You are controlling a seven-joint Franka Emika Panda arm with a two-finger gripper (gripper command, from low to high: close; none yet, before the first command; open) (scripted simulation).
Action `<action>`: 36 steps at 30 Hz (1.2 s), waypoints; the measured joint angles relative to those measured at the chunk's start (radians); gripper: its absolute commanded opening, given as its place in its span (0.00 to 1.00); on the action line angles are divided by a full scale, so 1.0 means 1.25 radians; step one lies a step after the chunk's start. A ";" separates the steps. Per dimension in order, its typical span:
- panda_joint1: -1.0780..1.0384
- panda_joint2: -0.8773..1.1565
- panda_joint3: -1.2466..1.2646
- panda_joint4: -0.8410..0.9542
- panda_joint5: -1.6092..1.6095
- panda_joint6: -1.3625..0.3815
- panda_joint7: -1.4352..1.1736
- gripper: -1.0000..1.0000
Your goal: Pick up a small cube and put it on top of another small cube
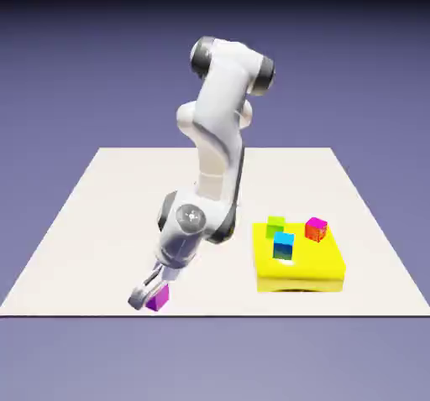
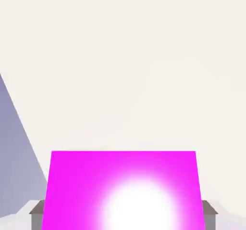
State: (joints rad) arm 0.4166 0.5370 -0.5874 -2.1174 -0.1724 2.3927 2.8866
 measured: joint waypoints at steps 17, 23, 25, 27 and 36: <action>0.493 0.135 -0.266 -0.161 0.261 -0.019 -0.384 0.00; 0.667 0.183 -0.361 -0.218 0.353 -0.026 -0.519 0.00; 0.725 0.199 -0.392 -0.237 0.384 -0.028 -0.564 0.00; 0.783 0.215 -0.423 -0.256 0.415 -0.031 -0.609 0.00; 1.044 0.287 -0.564 -0.342 0.553 -0.041 -0.813 0.00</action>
State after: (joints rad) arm 1.7211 0.8955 -1.2929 -2.5448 0.5195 2.3415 1.8710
